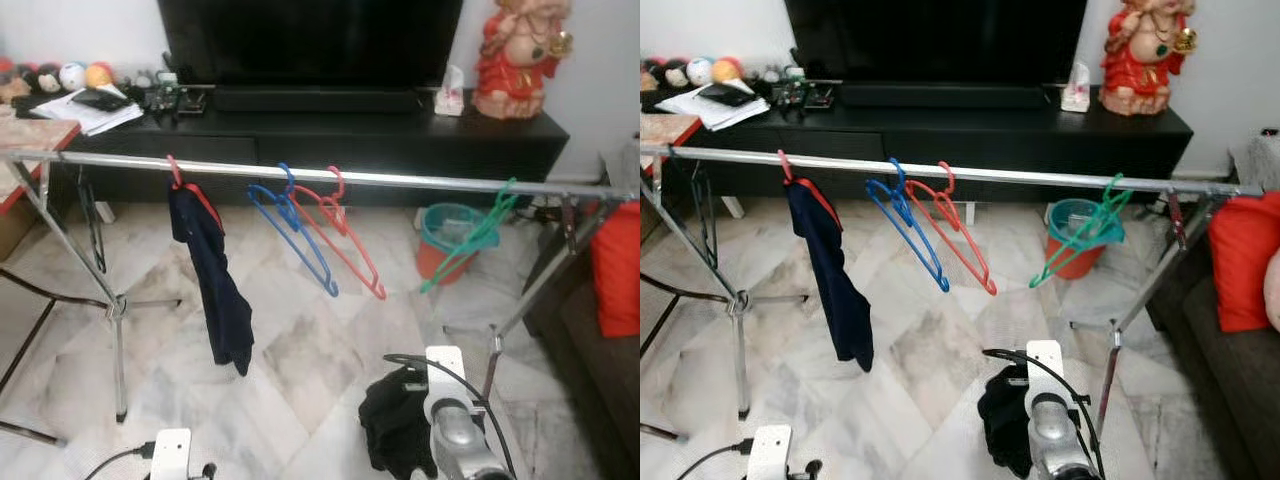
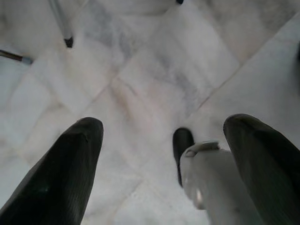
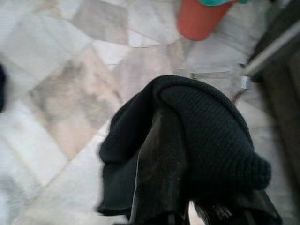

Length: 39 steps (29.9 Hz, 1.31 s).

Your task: Hang hanger

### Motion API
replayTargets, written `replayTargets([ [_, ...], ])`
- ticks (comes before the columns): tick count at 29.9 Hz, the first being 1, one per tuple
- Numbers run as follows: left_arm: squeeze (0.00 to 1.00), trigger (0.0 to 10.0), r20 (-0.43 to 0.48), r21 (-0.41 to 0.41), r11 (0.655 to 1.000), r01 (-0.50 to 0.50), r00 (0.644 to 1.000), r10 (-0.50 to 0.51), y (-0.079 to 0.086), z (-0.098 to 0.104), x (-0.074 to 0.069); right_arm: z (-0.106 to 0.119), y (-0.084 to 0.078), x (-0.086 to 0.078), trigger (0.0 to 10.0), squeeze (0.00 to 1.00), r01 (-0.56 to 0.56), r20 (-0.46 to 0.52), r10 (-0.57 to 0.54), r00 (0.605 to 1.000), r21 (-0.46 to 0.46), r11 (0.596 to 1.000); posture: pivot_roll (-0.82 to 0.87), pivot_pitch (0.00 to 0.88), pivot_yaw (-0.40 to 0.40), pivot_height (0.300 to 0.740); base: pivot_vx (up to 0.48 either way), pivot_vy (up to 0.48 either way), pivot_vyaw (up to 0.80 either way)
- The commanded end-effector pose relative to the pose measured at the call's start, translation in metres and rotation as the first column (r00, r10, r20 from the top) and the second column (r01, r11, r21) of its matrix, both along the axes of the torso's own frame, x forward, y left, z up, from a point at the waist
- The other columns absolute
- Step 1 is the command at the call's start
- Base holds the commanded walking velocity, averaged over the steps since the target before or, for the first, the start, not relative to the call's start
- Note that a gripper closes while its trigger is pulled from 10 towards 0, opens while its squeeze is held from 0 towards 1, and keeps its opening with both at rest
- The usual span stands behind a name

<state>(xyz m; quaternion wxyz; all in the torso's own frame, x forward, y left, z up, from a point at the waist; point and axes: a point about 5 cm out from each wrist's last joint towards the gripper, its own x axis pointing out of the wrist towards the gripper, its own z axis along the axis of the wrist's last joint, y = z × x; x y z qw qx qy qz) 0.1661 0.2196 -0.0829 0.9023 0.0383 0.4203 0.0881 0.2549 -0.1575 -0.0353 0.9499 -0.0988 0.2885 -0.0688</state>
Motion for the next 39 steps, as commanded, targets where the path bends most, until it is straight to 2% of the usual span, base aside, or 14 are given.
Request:
replayTargets([
  [1,0.0,10.0,-0.003,-0.009,1.0,-0.001,1.0,0.001,-0.005,-0.001,0.0,0.002,-0.009,0.001,10.0,0.0,0.01,0.014,-0.009,1.0,-0.026,1.0,0.0,0.0,0.008,0.74,0.0,-0.334,0.0],
  [11,0.0,10.0,-0.004,-0.002,1.0,0.003,1.0,-0.003,-0.004,-0.001,0.0,0.001,-0.008,0.0,10.0,0.0,0.015,0.012,-0.014,1.0,-0.028,1.0,0.0,0.0,0.01,0.74,0.0,-0.322,0.0],
  [16,0.0,10.0,0.002,0.019,1.0,0.005,1.0,-0.005,-0.003,0.0,0.001,0.002,-0.008,0.0,10.0,0.0,0.025,0.016,-0.025,1.0,-0.029,0.999,0.01,0.0,0.009,0.74,0.0,0.0,0.0],
  [19,0.0,10.0,0.038,0.02,1.0,0.003,0.999,-0.004,-0.003,0.002,0.003,0.002,-0.008,0.001,10.0,0.0,0.027,0.02,-0.027,0.999,-0.025,0.999,0.01,0.0,0.009,0.74,0.0,0.0,0.0],
  [21,0.0,10.0,0.074,0.07,0.997,0.045,0.996,-0.05,-0.003,0.005,0.006,0.002,-0.009,0.001,10.0,0.0,0.03,0.022,-0.029,0.999,-0.026,0.999,0.01,0.0,0.009,0.74,0.0,0.0,0.0],
  [24,0.0,10.0,0.092,0.084,0.994,0.065,0.993,-0.072,-0.003,0.007,0.008,0.003,-0.009,0.001,10.0,0.0,0.03,0.023,-0.029,0.999,-0.027,0.999,0.01,0.0,0.009,0.74,0.0,0.0,0.0],
  [27,0.0,10.0,0.186,0.102,0.993,0.062,0.979,-0.08,-0.004,0.014,0.013,0.003,-0.009,0.002,10.0,0.0,0.033,0.026,-0.033,0.999,-0.026,0.999,0.01,0.0,0.009,0.74,0.0,0.0,0.0],
  [32,0.0,10.0,0.258,0.111,0.991,0.068,0.962,-0.095,-0.006,0.019,0.016,0.003,-0.008,0.002,10.0,0.0,0.032,0.027,-0.031,0.999,-0.027,0.999,0.01,0.0,0.006,0.74,0.0,0.0,0.0],
  [34,0.0,10.0,0.402,0.162,0.984,0.071,0.906,-0.131,0.004,0.047,0.053,0.004,-0.008,0.003,10.0,0.0,0.032,0.029,-0.031,0.999,-0.026,0.999,0.02,0.0,0.004,0.74,0.0,0.0,0.0],
  [35,0.0,10.0,0.509,0.19,0.98,0.062,0.847,-0.152,0.009,0.071,0.076,0.004,-0.008,0.003,10.0,0.0,0.032,0.03,-0.031,0.999,-0.026,0.999,0.02,0.0,0.001,0.74,0.0,0.0,0.0],
  [36,0.0,10.0,0.509,0.19,0.98,0.062,0.847,-0.152,0.009,0.071,0.076,0.004,-0.008,0.003,10.0,0.0,0.032,0.03,-0.031,0.999,-0.026,0.999,0.02,0.0,0.001,0.74,0.0,0.0,0.0],
  [37,0.0,10.0,0.65,0.258,0.964,0.064,0.727,-0.222,0.008,0.107,0.093,0.004,-0.008,0.004,10.0,0.0,0.031,0.031,-0.03,0.999,-0.027,0.999,0.02,0.0,0.0,0.74,0.0,0.0,0.0],
  [38,0.0,10.0,0.68,0.278,0.958,0.067,0.69,-0.246,0.006,0.116,0.095,0.005,-0.008,0.004,10.0,0.0,0.031,0.032,-0.03,0.999,-0.027,0.999,0.01,0.0,-0.001,0.74,0.0,0.0,0.0],
  [39,0.0,10.0,0.699,0.283,0.957,0.064,0.669,-0.251,0.004,0.12,0.093,0.005,-0.008,0.004,10.0,0.0,0.03,0.033,-0.03,0.999,-0.028,0.999,0.02,0.0,-0.002,0.74,0.0,0.0,0.0],
])
